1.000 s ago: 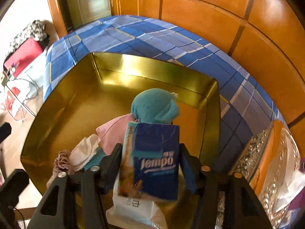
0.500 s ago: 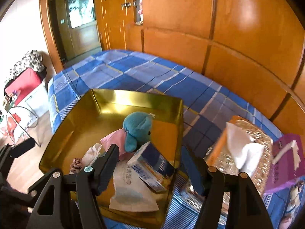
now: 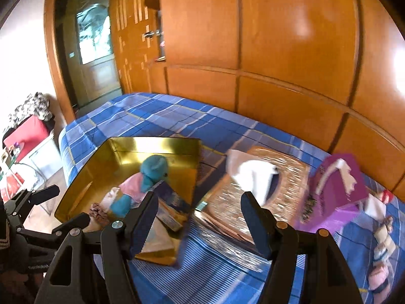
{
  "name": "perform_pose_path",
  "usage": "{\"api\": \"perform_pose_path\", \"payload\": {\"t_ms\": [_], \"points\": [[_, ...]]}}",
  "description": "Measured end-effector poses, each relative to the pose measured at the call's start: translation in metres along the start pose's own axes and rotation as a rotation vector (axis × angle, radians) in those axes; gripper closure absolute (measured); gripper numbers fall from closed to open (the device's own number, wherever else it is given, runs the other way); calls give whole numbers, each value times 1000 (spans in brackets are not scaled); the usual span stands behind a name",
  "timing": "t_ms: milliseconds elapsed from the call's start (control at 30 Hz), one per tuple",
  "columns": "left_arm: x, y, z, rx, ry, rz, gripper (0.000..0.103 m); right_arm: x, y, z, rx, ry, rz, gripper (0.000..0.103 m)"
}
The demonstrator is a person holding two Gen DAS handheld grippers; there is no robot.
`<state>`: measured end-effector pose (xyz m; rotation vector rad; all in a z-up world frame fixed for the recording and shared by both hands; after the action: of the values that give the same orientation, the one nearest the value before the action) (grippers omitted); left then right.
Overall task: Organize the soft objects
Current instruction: 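Move both tools from the tray toward the loose items on the bed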
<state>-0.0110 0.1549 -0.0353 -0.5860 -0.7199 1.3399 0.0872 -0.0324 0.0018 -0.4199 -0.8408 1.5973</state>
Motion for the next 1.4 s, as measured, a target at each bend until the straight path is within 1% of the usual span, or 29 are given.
{"api": "perform_pose_path", "payload": {"t_ms": [233, 300, 467, 633, 700, 833, 933, 1033, 1100, 1167, 1267, 1300, 1333, 1367, 1400], "points": [[-20, -4, 4, -13, 42, -63, 7, -56, 3, 23, -32, 67, -103, 35], [-27, -6, 7, -21, 55, -87, 7, -77, 4, 31, -41, 102, -132, 35], [-48, -11, 14, -42, 112, -155, 7, -135, 8, 52, -63, 187, -238, 35], [-78, -20, 19, -56, 185, -243, 7, -201, 16, 75, -81, 289, -388, 35], [-90, -22, 21, -61, 212, -277, 8, -230, 21, 85, -91, 333, -462, 35], [-125, -29, 27, -72, 294, -377, 12, -290, 35, 107, -118, 423, -629, 35], [-152, -36, 31, -89, 350, -453, 13, -344, 51, 131, -166, 463, -827, 35], [-179, -45, 36, -111, 406, -528, 13, -384, 65, 148, -217, 502, -979, 35], [-199, -55, 35, -105, 460, -559, 13, -410, 76, 157, -251, 538, -1063, 35], [-218, -62, 33, -94, 499, -587, 13, -426, 85, 161, -273, 562, -1109, 35], [-250, -73, 31, -85, 542, -638, 14, -442, 102, 164, -303, 566, -1168, 35], [-259, -77, 30, -78, 558, -648, 15, -444, 106, 163, -300, 562, -1180, 35], [-270, -82, 27, -66, 581, -655, 17, -448, 110, 163, -286, 546, -1213, 35], [-282, -86, 24, -50, 607, -660, 18, -453, 114, 166, -310, 495, -1256, 35], [-297, -91, 19, -27, 631, -663, 19, -455, 115, 169, -331, 491, -1268, 35]]}}
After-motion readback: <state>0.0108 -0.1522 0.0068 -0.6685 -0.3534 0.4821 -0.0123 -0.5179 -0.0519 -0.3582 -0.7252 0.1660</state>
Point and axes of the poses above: each gripper's, at about its wrist camera, not at the fingertips, and z roughly against the way its jaws point, x to its left, y to its underside, the point moved 2 cm from there along -z, roughly the way its jaws point, and after that the axes turned 14 degrees about -z, right-handed, at the moved point
